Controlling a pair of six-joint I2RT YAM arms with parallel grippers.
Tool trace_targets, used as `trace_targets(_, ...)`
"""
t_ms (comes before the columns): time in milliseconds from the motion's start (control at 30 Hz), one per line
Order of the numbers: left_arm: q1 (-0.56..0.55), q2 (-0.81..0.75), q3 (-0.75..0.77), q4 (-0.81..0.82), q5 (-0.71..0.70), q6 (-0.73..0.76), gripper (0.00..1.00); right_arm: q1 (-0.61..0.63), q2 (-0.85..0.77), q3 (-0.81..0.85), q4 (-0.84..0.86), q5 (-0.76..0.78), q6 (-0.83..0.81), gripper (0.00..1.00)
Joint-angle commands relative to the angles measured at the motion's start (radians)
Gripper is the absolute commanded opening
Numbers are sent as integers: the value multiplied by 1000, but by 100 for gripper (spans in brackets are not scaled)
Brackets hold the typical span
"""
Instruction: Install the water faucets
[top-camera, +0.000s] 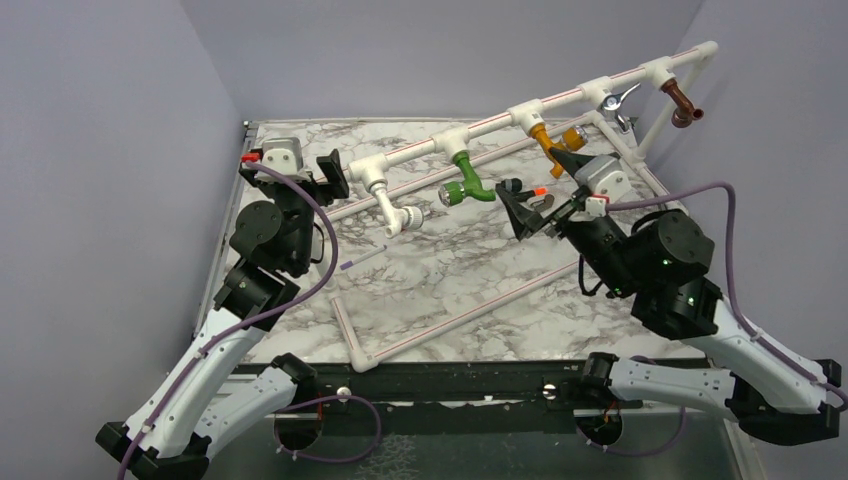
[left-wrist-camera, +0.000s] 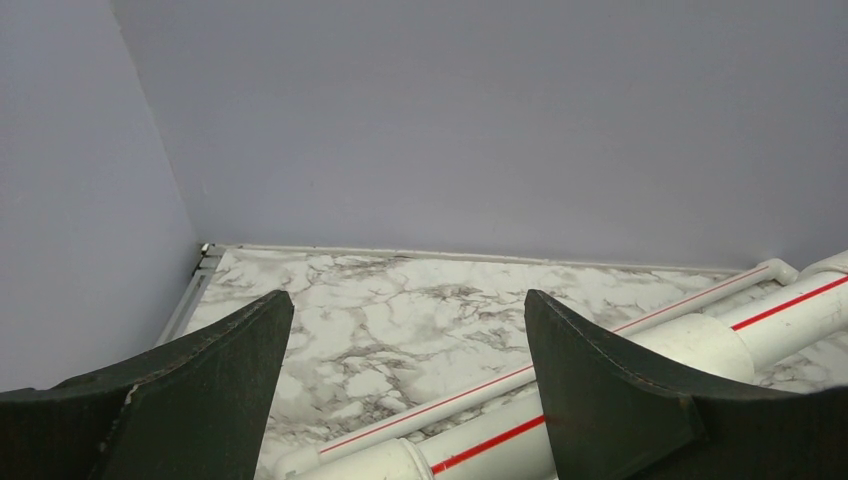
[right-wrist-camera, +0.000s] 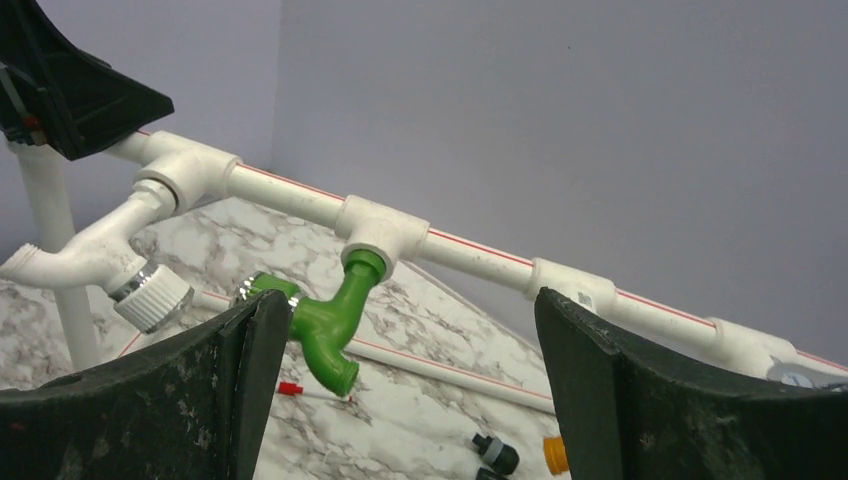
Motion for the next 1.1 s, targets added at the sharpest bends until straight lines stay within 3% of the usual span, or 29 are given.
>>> trace_targets(0,-18,13,-44,-53,54,16,86,1,-79,-16,-111,95,34,96)
trace_targets(333,-22,-4,-68,7,92,29,86,0,-268,-142,-289,249,161,96)
trace_targets(600,-22,34,41,-7,148,-7,89,1,-358,-345,-256,351,239,98)
trace_targets(833,-22,66,152,-15,197,-56,92,0,-361,-570,-84,493,232,100)
trace_targets(1067,-21,100,274,-45,299,-72,99,1,-346,-782,237,565,152,100)
